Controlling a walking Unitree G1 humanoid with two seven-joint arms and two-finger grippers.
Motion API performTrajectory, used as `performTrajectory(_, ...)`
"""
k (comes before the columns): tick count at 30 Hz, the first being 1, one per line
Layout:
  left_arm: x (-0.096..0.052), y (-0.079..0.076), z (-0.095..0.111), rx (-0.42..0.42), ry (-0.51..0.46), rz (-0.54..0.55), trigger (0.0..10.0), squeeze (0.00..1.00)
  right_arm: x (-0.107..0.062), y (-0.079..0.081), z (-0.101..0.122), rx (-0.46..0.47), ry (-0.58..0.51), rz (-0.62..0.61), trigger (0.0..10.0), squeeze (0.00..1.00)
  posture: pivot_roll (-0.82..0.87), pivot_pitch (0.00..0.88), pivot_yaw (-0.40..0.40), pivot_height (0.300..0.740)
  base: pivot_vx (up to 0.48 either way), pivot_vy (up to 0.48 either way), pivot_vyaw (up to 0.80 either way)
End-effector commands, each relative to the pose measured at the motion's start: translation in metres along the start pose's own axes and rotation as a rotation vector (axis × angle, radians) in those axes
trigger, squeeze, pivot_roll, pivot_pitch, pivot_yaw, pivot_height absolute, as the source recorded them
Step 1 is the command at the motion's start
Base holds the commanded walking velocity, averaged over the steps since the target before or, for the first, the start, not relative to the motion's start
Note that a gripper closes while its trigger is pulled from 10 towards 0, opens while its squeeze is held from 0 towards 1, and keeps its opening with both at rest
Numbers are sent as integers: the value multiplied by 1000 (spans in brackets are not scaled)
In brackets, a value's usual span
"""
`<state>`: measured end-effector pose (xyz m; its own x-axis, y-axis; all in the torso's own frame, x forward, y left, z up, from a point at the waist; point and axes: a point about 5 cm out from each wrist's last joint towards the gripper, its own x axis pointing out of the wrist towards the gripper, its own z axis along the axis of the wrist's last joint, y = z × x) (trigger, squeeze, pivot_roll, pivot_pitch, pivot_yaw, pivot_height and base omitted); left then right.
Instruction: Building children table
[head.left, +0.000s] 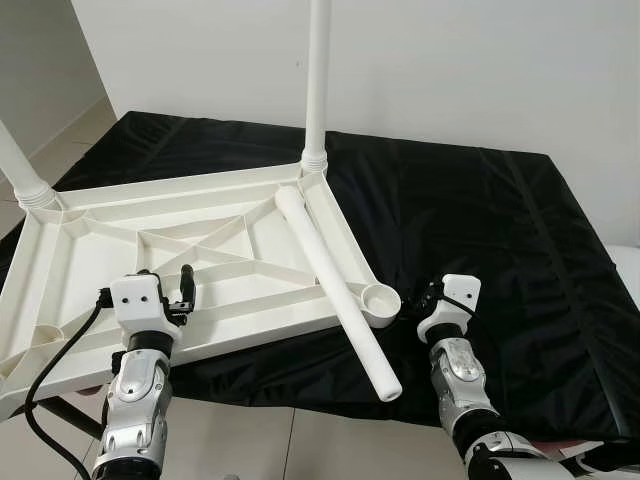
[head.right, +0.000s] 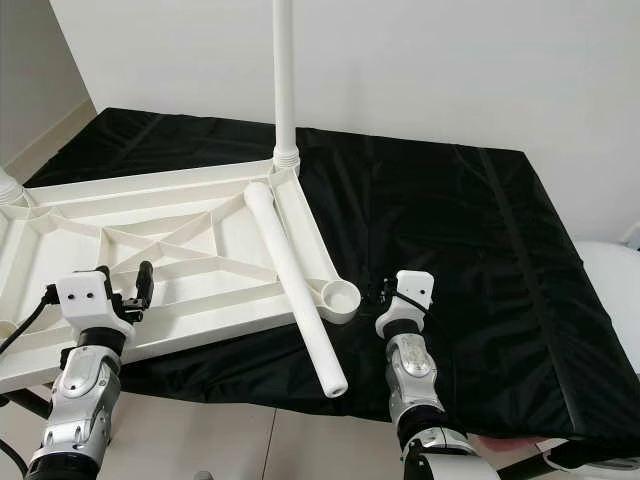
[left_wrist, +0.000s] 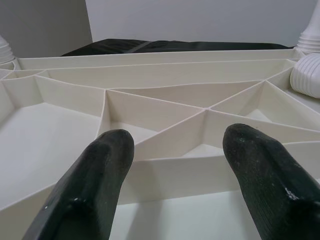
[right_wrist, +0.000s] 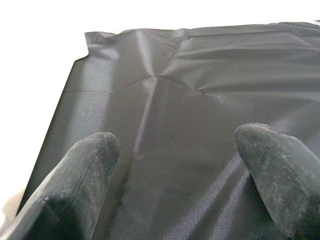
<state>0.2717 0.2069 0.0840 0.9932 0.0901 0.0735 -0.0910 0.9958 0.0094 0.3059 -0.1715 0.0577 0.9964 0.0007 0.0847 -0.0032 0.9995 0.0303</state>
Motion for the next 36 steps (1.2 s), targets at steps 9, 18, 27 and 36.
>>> performTrajectory(9,-5,-1,-19,-4,107,0,10000,0,2,7,0,20,13,5,10000,0,46,0,-17,740,0,0,0)
performTrajectory(18,-3,-1,-17,-7,100,-1,10000,0,11,9,13,32,-49,0,10000,0,47,0,-17,740,0,0,0)
performTrajectory(27,-3,-1,-17,-14,100,3,10000,0,2,7,-2,7,25,4,10000,0,52,0,-23,740,0,0,0)
performTrajectory(36,-1,-1,-16,-12,96,2,10000,0,-3,5,-9,-3,60,-5,10000,0,50,0,-22,740,0,0,0)
